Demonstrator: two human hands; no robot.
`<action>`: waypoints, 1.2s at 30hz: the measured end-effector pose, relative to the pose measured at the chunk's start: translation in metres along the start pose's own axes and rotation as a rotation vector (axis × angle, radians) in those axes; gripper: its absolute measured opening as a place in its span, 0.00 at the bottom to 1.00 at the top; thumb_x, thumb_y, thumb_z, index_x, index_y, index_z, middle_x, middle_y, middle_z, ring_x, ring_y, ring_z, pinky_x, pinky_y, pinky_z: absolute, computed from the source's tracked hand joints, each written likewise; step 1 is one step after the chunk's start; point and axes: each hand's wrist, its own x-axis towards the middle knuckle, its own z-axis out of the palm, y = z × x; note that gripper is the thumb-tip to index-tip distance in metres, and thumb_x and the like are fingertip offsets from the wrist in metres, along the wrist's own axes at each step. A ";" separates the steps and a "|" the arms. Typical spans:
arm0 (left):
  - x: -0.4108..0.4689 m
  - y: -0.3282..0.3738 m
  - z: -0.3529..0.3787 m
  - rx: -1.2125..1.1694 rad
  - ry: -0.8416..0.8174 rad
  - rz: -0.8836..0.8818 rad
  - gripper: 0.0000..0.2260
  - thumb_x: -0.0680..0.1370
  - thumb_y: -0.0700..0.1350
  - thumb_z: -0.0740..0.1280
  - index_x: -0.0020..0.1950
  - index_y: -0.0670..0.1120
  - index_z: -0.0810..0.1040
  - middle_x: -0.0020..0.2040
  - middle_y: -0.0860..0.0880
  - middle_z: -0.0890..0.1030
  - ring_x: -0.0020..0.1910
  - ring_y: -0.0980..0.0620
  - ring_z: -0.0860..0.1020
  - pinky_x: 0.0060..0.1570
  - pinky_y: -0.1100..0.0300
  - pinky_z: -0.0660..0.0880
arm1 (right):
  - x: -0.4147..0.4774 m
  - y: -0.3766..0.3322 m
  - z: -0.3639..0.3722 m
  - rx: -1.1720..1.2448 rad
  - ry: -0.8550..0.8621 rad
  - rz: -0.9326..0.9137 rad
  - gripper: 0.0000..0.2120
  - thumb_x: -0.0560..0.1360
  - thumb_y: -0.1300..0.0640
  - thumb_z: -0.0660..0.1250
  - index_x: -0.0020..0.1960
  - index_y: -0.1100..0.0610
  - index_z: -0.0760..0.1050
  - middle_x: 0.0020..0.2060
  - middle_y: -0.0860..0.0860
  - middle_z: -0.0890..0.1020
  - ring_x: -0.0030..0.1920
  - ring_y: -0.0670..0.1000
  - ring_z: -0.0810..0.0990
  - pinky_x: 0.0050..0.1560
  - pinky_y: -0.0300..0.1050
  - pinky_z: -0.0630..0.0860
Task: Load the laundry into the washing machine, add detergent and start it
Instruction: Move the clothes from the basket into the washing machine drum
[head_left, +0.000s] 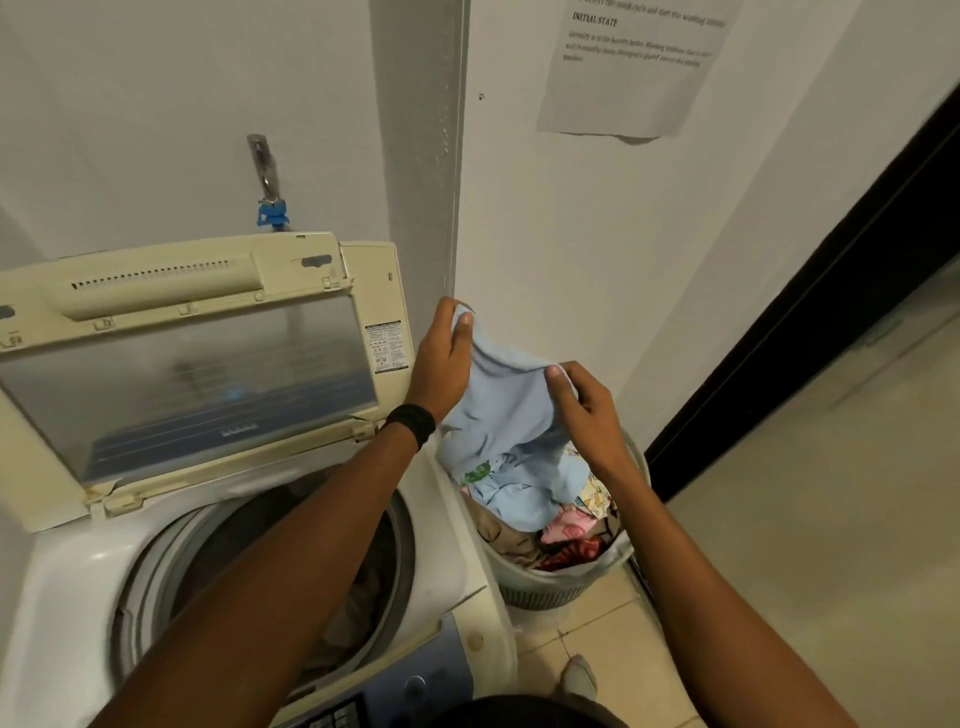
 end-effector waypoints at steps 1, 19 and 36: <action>-0.005 -0.003 0.006 -0.008 -0.028 -0.004 0.11 0.88 0.48 0.54 0.54 0.42 0.70 0.43 0.47 0.76 0.42 0.52 0.75 0.49 0.55 0.73 | 0.001 -0.006 -0.001 0.012 0.003 -0.022 0.13 0.86 0.53 0.62 0.48 0.59 0.78 0.40 0.46 0.80 0.40 0.45 0.77 0.43 0.37 0.72; -0.029 0.013 0.035 -0.125 0.100 -0.139 0.22 0.87 0.50 0.58 0.34 0.50 0.60 0.26 0.57 0.61 0.30 0.57 0.60 0.35 0.57 0.60 | -0.019 0.016 -0.001 -0.157 -0.230 0.025 0.15 0.81 0.45 0.68 0.41 0.53 0.74 0.32 0.44 0.74 0.33 0.42 0.71 0.38 0.41 0.68; -0.050 0.010 0.049 -0.172 -0.074 -0.030 0.19 0.84 0.53 0.62 0.46 0.37 0.74 0.38 0.46 0.78 0.41 0.53 0.78 0.47 0.61 0.76 | 0.006 -0.020 0.009 -0.008 0.006 -0.007 0.09 0.77 0.53 0.74 0.51 0.53 0.75 0.38 0.51 0.82 0.37 0.52 0.80 0.39 0.47 0.77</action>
